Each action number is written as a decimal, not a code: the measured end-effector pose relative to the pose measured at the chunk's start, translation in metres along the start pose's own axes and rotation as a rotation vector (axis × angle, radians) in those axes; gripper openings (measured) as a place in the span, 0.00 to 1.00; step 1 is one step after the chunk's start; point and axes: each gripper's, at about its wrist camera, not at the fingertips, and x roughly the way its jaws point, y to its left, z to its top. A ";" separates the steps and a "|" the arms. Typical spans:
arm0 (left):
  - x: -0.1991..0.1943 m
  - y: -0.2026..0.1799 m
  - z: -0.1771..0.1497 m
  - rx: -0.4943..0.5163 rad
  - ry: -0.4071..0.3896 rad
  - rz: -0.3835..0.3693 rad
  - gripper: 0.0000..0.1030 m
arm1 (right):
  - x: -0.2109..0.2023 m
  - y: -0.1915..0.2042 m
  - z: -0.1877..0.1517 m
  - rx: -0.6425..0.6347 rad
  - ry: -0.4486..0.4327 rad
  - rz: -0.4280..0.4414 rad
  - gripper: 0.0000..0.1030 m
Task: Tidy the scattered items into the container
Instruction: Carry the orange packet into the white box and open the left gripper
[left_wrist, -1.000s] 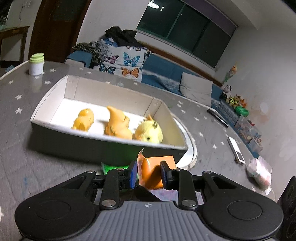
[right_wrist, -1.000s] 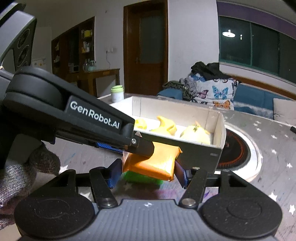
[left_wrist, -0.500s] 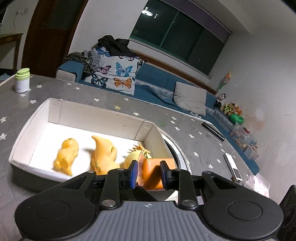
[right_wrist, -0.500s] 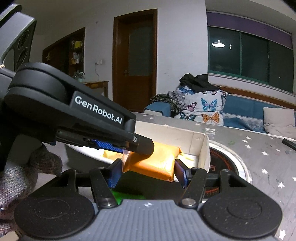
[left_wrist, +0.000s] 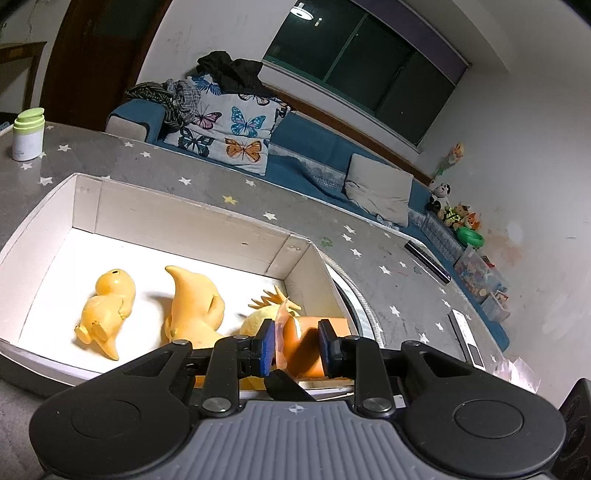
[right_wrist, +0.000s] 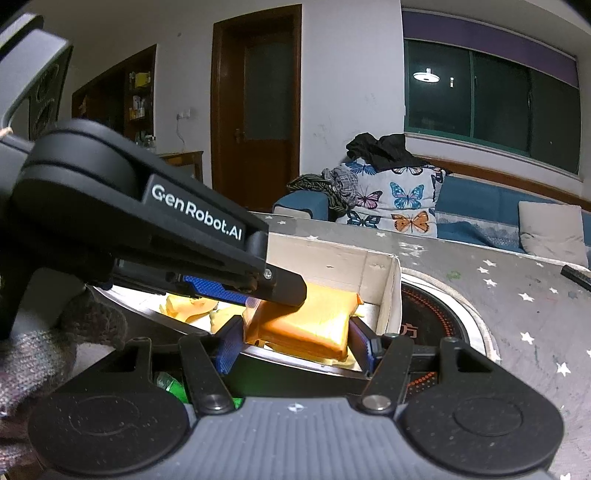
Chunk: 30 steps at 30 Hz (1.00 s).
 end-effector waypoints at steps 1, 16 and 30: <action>0.001 0.001 0.000 -0.003 0.001 0.001 0.26 | 0.000 -0.001 0.000 0.003 0.000 0.002 0.60; -0.003 0.009 -0.002 -0.022 -0.002 0.016 0.26 | -0.005 0.002 -0.004 -0.013 -0.008 -0.010 0.61; -0.024 0.006 -0.011 0.001 -0.029 0.039 0.26 | -0.020 0.006 -0.007 -0.007 -0.026 -0.012 0.62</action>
